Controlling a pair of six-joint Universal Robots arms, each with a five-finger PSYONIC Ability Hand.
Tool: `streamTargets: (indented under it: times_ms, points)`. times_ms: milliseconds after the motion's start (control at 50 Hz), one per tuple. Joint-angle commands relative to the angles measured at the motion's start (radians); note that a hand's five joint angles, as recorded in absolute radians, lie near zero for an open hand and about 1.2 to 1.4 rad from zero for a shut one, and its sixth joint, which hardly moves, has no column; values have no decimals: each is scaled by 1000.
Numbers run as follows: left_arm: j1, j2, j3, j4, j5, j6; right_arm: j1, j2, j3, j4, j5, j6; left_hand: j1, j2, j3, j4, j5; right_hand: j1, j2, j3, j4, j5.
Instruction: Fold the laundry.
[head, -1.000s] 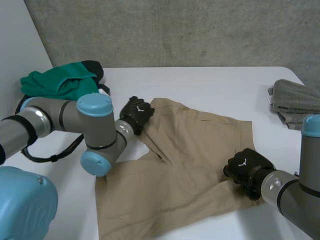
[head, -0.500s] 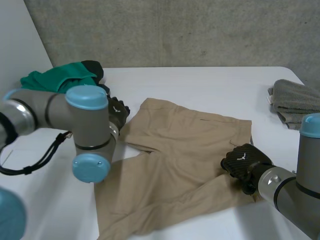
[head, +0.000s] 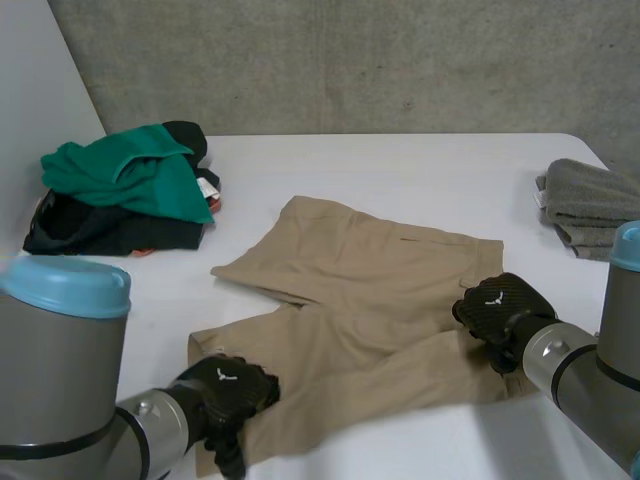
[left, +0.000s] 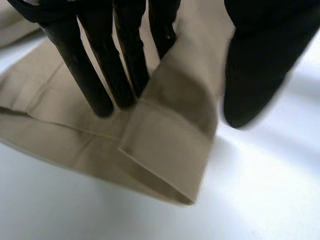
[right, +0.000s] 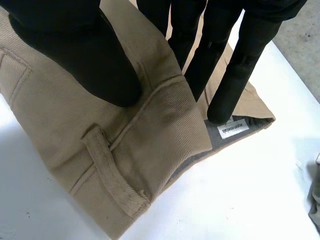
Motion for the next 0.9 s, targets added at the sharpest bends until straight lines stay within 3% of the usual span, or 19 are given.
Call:
streamTargets:
  times_ms: [20,80,160,200,260,380,540,720,840,860,880,900]
  points:
    - [-3,-86,42,74,-120,11,-2,-88,31,77,5,-23,720,750,770,766,766,265,210,206,196,198]
    - [-22,-84,30,51,-146,33,-2,-140,74,225,-12,-102,720,750,770,766,766,265,210,206,196,198]
    - [-127,-31,0,-127,-143,216,-27,-190,172,435,-19,-351,720,750,770,766,766,265,210,206,196,198]
    - [-147,-5,-4,-181,-136,279,-70,-201,194,471,-31,-438,720,750,770,766,766,265,210,206,196,198]
    - [-143,12,25,-189,-130,338,-147,-206,188,413,-41,-448,720,750,770,766,766,265,210,206,196,198]
    - [-120,-49,200,12,-162,343,-184,-143,88,269,-65,-317,720,750,770,766,766,265,210,206,196,198]
    - [-98,-287,528,264,-274,350,-172,6,-88,71,-11,-158,720,750,770,766,766,265,210,206,196,198]
    - [-89,-621,941,509,-214,356,-152,189,-243,-223,142,-171,720,750,770,766,766,265,210,206,196,198]
    - [-88,-758,1089,624,-147,352,-124,348,-378,-354,159,-176,720,750,770,766,766,265,210,206,196,198]
    - [-88,-771,1101,636,-139,350,-123,365,-397,-374,159,-168,720,750,770,766,766,173,118,114,104,106]
    - [-88,-787,1119,655,-125,346,-121,394,-430,-403,155,-165,-149,-119,-98,-103,-103,-778,-833,-838,-847,-845]
    - [-88,-788,1119,661,-119,344,-120,400,-440,-414,159,-170,-502,-472,-452,-456,-456,-956,-1012,-1016,-1026,-1024]
